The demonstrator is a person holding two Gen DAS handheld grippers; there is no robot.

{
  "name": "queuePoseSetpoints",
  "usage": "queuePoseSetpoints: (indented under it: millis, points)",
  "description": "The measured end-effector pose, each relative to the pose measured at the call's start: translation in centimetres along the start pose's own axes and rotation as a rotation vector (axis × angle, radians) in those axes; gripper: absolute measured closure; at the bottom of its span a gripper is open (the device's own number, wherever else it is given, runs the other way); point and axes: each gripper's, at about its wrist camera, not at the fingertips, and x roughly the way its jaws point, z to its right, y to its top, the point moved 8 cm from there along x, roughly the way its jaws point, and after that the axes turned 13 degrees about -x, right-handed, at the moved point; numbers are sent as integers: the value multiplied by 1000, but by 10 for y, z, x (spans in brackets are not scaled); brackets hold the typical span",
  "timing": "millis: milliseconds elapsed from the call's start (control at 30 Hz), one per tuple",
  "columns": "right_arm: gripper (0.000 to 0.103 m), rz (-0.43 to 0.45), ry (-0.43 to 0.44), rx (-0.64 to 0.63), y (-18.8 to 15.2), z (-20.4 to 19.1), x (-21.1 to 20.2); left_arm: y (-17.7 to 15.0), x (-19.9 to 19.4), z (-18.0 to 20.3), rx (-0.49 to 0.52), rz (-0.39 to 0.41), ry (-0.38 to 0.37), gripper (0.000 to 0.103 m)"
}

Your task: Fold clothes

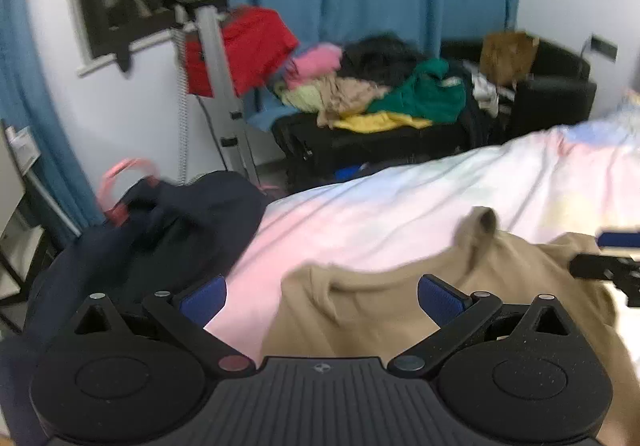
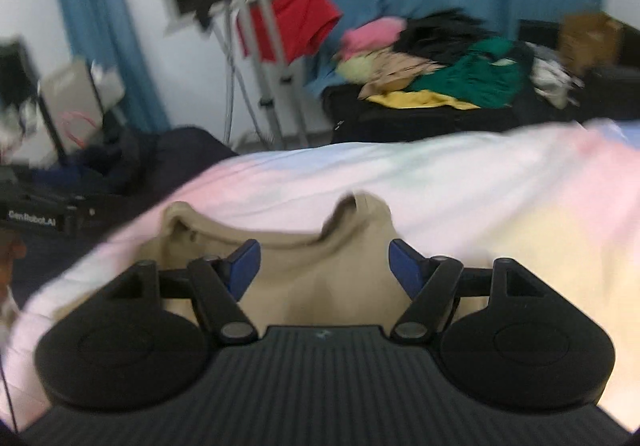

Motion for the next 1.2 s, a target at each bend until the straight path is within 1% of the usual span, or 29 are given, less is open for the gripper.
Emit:
queuePoseSetpoints:
  millis: [67, 233, 300, 367, 400, 467, 500, 533, 567, 633, 667, 733, 800, 933, 1000, 1100, 1200]
  points:
    - [30, 46, -20, 48, -20, -3, -36, -25, -39, -2, -28, 25, 2, 0]
    - [31, 158, -44, 39, -52, -23, -122, -99, -145, 1, -93, 112, -2, 0]
    - [31, 223, -46, 37, -66, -27, -155, -132, -180, -1, -133, 141, -13, 0]
    - [31, 272, -42, 42, -85, -31, -188, -166, -202, -3, -193, 156, -31, 0]
    - [30, 263, -43, 59, -95, -33, -200, -181, -205, -6, -227, 146, -36, 0]
    - [28, 263, 5, 101, -109, -38, -220, -211, -210, -13, -292, 117, -44, 0]
    - [31, 284, 36, 96, -111, -40, -228, -223, -209, -17, -318, 89, -45, 0]
    - [31, 296, 41, 80, -113, -41, -234, -233, -203, -21, -340, 39, -43, 1]
    - [30, 286, 21, 60, -116, -40, -236, -238, -198, -22, -348, 7, -47, 3]
    - [30, 268, -6, 49, -121, -35, -236, -240, -191, -25, -351, 13, -40, 3]
    - [30, 270, -7, 67, -125, -29, -234, -240, -187, -28, -353, 17, -36, 3]
    - [30, 277, -6, 109, -133, -17, -228, -239, -172, -35, -390, 8, -66, 3]
    - [30, 281, -14, 149, -142, -4, -221, -243, -152, -50, -494, -19, -113, 4]
    - [28, 264, -37, 243, -156, 21, -199, -247, -106, -85, -763, -60, -191, 11]
    - [28, 268, -20, 272, -156, 29, -189, -244, -90, -102, -873, -37, -207, 12]
    - [28, 258, -18, 272, -156, 34, -171, -229, -77, -127, -984, 36, -215, 14]
    - [28, 230, -12, 283, -160, 38, -153, -211, -65, -148, -993, 107, -156, 14]
